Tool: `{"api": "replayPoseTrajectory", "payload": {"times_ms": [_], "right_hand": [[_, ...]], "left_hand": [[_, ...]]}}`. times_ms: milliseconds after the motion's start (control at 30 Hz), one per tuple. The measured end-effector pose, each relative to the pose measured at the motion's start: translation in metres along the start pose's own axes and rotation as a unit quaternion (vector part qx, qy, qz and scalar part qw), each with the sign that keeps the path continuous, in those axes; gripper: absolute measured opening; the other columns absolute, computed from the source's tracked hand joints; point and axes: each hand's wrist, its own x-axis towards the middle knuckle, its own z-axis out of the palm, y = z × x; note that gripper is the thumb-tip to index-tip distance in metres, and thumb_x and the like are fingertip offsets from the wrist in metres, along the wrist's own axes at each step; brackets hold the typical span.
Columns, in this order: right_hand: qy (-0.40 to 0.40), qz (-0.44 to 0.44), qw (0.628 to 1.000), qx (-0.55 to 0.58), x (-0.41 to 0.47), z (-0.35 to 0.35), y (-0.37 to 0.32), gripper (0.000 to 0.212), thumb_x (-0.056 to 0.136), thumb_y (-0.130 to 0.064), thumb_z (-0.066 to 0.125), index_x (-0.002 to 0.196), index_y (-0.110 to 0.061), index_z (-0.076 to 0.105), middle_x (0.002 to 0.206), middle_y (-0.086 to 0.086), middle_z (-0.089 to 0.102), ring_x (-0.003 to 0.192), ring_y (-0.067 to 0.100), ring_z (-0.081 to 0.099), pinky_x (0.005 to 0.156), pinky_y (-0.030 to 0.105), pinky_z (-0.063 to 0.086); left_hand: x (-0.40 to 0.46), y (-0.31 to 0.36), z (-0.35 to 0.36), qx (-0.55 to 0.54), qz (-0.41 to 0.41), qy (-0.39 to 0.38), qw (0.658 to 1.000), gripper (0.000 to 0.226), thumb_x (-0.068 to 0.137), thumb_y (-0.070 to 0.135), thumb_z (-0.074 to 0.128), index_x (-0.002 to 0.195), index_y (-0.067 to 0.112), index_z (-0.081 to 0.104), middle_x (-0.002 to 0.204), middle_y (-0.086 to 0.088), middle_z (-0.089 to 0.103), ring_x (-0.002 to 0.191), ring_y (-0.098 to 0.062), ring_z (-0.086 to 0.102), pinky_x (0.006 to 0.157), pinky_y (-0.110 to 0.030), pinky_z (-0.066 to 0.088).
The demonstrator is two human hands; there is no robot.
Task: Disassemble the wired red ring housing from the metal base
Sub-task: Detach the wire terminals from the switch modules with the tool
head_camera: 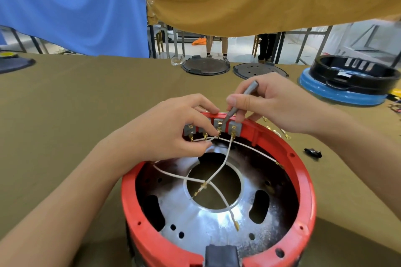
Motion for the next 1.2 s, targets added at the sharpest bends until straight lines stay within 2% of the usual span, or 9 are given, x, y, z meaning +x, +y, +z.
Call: {"api": "replayPoseTrajectory", "payload": {"times_ms": [233, 333, 533, 633, 733, 800, 933, 1067, 1200], "right_hand": [[0.023, -0.027, 0.999, -0.041, -0.005, 0.001, -0.003, 0.029, 0.090, -0.046, 0.059, 0.087, -0.021, 0.072, 0.075, -0.008, 0.074, 0.074, 0.015, 0.070, 0.073, 0.044, 0.055], [0.015, -0.023, 0.998, -0.051, -0.004, 0.002, -0.004, 0.027, 0.091, -0.045, 0.059, 0.085, -0.022, 0.073, 0.072, -0.009, 0.074, 0.073, 0.027, 0.069, 0.072, 0.051, 0.054], [0.010, 0.007, 1.000, -0.015, 0.003, 0.003, -0.003, 0.033, 0.095, -0.040, 0.058, 0.082, -0.014, 0.073, 0.072, -0.001, 0.074, 0.071, 0.017, 0.072, 0.070, 0.041, 0.058], [0.001, 0.010, 1.000, -0.014, 0.005, 0.006, -0.001, 0.036, 0.097, -0.040, 0.056, 0.081, -0.012, 0.072, 0.071, 0.003, 0.074, 0.073, 0.034, 0.070, 0.073, 0.054, 0.056], [0.008, 0.008, 1.000, 0.019, 0.003, 0.004, -0.001, 0.036, 0.095, -0.041, 0.058, 0.084, -0.009, 0.071, 0.073, 0.003, 0.074, 0.074, 0.026, 0.072, 0.072, 0.049, 0.058], [0.015, 0.010, 0.999, 0.041, 0.001, 0.003, -0.001, 0.035, 0.094, -0.039, 0.059, 0.087, -0.006, 0.070, 0.076, 0.003, 0.075, 0.073, 0.016, 0.073, 0.070, 0.041, 0.061], [0.013, -0.009, 1.000, -0.003, 0.001, 0.002, -0.006, 0.030, 0.094, -0.039, 0.060, 0.087, -0.013, 0.072, 0.073, -0.002, 0.074, 0.071, 0.013, 0.071, 0.066, 0.038, 0.060], [0.008, -0.015, 0.999, -0.026, 0.000, 0.003, -0.008, 0.027, 0.092, -0.043, 0.062, 0.084, -0.019, 0.072, 0.070, -0.008, 0.073, 0.071, 0.026, 0.069, 0.069, 0.049, 0.057], [0.005, -0.027, 0.998, -0.050, 0.000, 0.003, -0.008, 0.025, 0.092, -0.045, 0.062, 0.082, -0.024, 0.072, 0.070, -0.012, 0.073, 0.062, 0.015, 0.064, 0.061, 0.037, 0.052]], "left_hand": [[-0.001, 0.002, 0.000, 0.028, 0.009, -0.003, 1.000, 0.029, 0.077, 0.045, 0.067, 0.100, 0.030, 0.076, 0.130, 0.013, 0.055, 0.118, -0.004, 0.056, 0.097, -0.039, 0.048], [-0.001, 0.003, 0.001, 0.036, 0.012, 0.001, 0.999, 0.028, 0.077, 0.043, 0.068, 0.100, 0.029, 0.077, 0.129, 0.011, 0.056, 0.116, -0.005, 0.058, 0.095, -0.040, 0.049], [-0.001, 0.004, 0.000, 0.040, 0.006, 0.001, 0.999, 0.026, 0.077, 0.042, 0.066, 0.098, 0.030, 0.076, 0.128, 0.014, 0.056, 0.113, -0.006, 0.059, 0.093, -0.039, 0.050], [-0.001, 0.006, -0.002, 0.034, -0.008, -0.010, 0.999, 0.022, 0.078, 0.044, 0.071, 0.096, 0.032, 0.074, 0.129, 0.016, 0.052, 0.116, -0.004, 0.056, 0.098, -0.037, 0.047], [-0.001, 0.012, -0.010, -0.004, -0.072, -0.067, 0.995, 0.034, 0.071, 0.065, 0.068, 0.095, 0.041, 0.069, 0.134, 0.024, 0.037, 0.121, 0.005, 0.046, 0.103, -0.027, 0.038], [0.006, 0.018, -0.015, 0.003, -0.121, -0.096, 0.988, 0.047, 0.069, 0.081, 0.053, 0.092, 0.043, 0.068, 0.135, 0.026, 0.030, 0.113, 0.010, 0.046, 0.095, -0.021, 0.036], [0.027, 0.028, -0.011, 0.075, -0.143, -0.069, 0.985, 0.025, 0.081, 0.057, 0.065, 0.079, 0.034, 0.074, 0.126, 0.014, 0.040, 0.093, 0.004, 0.046, 0.085, -0.024, 0.040], [0.026, 0.027, 0.002, 0.085, -0.154, -0.024, 0.984, 0.021, 0.078, 0.045, 0.074, 0.061, 0.034, 0.070, 0.120, 0.016, 0.050, 0.088, 0.002, 0.049, 0.083, -0.028, 0.042], [0.023, 0.021, 0.005, 0.035, -0.166, -0.006, 0.985, 0.018, 0.075, 0.035, 0.077, 0.058, 0.033, 0.072, 0.108, 0.023, 0.053, 0.086, 0.010, 0.053, 0.077, -0.022, 0.039]]}}
